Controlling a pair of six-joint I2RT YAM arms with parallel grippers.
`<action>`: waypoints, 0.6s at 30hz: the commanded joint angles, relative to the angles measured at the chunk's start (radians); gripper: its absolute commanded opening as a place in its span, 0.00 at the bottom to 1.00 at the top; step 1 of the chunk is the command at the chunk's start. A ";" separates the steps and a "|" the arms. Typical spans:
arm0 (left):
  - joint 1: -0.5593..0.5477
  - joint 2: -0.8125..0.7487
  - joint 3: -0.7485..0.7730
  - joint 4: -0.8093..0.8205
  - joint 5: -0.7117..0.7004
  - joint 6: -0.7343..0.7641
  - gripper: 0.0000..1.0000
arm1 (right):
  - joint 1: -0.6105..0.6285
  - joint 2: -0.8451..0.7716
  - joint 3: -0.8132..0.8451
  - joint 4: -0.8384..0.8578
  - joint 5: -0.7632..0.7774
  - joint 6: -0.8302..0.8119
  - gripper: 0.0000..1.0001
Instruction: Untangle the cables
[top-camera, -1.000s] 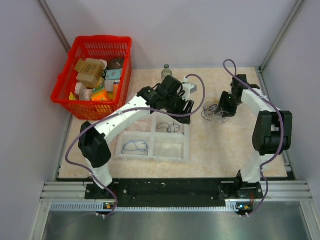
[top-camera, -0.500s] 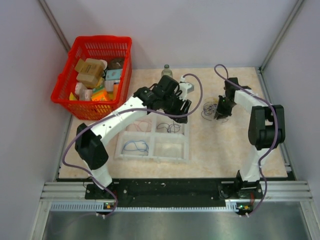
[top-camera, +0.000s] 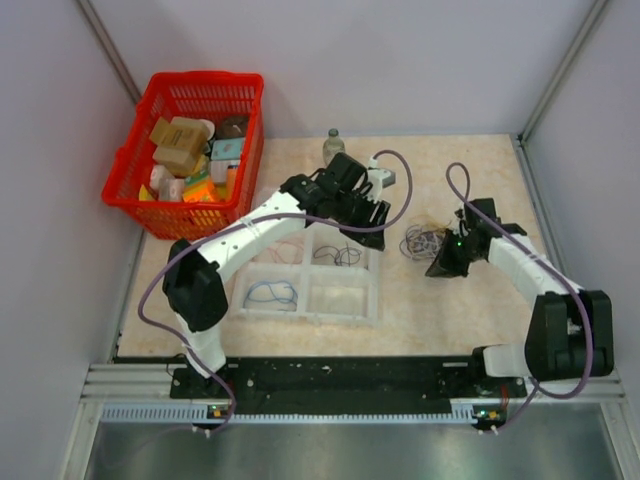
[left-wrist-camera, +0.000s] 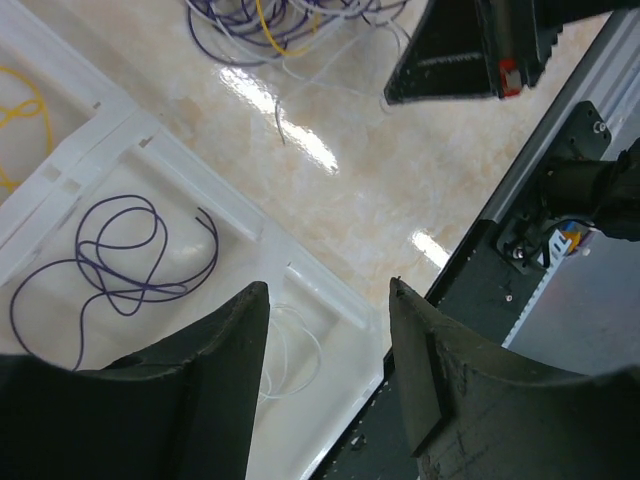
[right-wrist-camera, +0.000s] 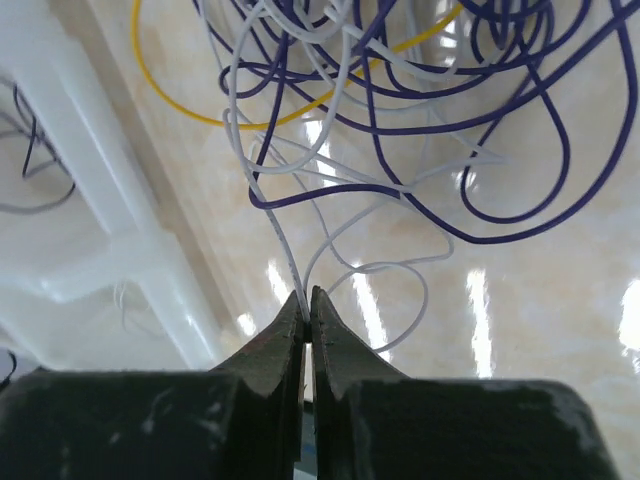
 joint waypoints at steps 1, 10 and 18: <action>-0.039 0.016 0.007 0.086 0.058 -0.072 0.56 | 0.014 -0.153 -0.142 0.026 -0.166 0.046 0.03; -0.137 0.043 0.005 0.121 0.012 -0.147 0.58 | -0.009 -0.379 -0.068 -0.211 -0.052 0.035 0.59; -0.216 0.111 -0.007 0.231 -0.157 -0.218 0.53 | -0.205 -0.431 -0.074 -0.296 0.182 0.083 0.56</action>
